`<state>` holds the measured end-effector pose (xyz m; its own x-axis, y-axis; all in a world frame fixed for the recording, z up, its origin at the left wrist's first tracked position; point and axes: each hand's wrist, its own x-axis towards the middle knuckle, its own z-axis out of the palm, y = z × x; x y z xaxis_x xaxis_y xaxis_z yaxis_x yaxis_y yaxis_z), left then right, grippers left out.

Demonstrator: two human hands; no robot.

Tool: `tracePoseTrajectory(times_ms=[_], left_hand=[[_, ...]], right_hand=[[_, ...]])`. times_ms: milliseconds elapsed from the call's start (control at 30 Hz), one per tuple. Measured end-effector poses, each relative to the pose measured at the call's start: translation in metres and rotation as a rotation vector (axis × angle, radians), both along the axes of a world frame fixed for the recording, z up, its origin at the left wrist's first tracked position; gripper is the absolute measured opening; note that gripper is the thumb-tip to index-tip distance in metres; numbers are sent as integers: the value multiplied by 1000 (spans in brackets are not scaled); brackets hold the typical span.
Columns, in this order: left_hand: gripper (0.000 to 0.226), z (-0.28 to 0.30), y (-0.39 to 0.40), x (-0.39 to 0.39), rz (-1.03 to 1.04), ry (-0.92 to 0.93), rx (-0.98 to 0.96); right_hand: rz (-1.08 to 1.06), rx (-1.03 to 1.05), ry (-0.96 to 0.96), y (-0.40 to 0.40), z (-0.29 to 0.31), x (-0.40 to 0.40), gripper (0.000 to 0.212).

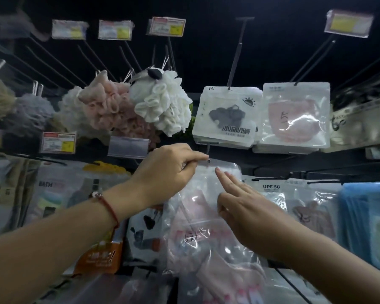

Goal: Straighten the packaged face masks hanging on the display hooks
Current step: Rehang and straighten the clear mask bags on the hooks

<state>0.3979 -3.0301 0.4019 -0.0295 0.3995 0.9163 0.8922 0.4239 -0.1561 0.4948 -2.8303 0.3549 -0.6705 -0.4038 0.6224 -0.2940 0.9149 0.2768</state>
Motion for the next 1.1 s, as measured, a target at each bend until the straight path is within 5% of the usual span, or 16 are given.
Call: tracePoseTrajectory(times_ms=[267, 667, 1100], left_hand=[[29, -2, 4, -31, -66, -7, -5], [27, -12, 12, -62, 117, 267, -48], [36, -25, 12, -74, 194, 261, -78]], right_hand=[[-63, -7, 41, -6, -6, -16, 48], [-166, -78, -32, -5, -8, -24, 21], [-193, -121, -28, -2, -15, -31, 12]])
